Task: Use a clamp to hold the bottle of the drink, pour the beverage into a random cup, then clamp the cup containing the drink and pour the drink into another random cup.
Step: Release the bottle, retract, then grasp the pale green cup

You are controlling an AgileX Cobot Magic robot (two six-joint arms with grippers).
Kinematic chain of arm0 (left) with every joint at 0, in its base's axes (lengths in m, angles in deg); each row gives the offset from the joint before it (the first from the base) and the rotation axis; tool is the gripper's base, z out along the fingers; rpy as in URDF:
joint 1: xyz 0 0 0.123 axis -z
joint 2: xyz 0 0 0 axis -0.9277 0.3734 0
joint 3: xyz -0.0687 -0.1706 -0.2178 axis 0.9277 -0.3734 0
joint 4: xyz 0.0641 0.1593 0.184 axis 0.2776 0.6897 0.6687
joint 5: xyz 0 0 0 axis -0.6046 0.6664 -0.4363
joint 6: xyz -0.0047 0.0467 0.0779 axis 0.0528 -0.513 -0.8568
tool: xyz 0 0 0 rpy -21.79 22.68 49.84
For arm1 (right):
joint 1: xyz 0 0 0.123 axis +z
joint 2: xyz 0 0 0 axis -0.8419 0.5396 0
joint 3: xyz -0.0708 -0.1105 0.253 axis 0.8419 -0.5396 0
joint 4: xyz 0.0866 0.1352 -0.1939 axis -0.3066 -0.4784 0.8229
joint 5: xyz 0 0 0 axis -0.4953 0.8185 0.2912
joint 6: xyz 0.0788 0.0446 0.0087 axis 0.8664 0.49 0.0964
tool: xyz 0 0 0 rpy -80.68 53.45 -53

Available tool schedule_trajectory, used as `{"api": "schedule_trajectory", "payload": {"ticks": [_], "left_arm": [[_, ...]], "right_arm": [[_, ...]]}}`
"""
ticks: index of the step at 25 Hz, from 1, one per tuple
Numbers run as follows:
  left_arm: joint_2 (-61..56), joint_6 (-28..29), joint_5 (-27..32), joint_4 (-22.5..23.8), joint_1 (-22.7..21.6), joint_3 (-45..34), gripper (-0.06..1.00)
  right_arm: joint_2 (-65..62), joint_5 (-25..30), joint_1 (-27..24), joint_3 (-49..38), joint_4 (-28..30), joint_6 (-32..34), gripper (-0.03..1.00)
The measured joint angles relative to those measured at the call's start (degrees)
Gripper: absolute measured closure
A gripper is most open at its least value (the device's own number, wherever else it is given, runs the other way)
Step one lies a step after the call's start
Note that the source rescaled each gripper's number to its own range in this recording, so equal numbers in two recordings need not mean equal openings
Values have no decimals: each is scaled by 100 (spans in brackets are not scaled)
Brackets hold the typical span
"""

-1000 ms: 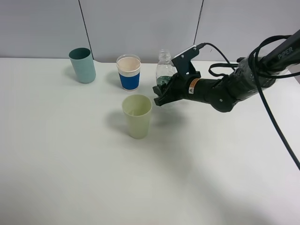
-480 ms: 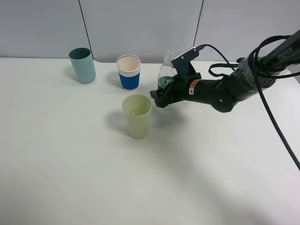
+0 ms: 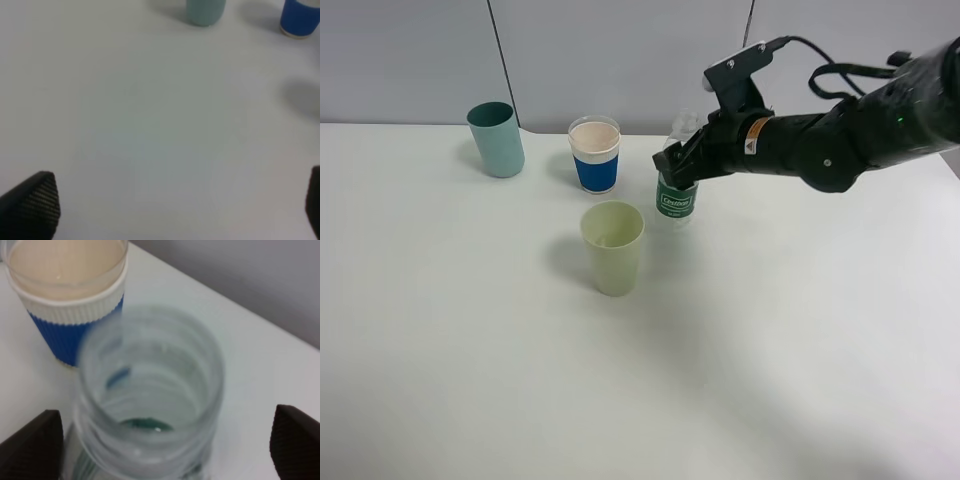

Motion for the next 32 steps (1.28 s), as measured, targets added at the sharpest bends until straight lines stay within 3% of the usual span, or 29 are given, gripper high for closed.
{"api": "schedule_trajectory", "payload": {"ticks": [14,23,32], "left_arm": [[0,0,0,0,0,0,-6],[0,0,0,0,0,0,-6],[0,0,0,0,0,0,-6]], "right_arm": [[-2324,1407,-176,0,-24,-347,24],[-3587,2726,-1153,0,-29,-292,3],[-5067,3934,-2497,0,-24,437,1]]}}
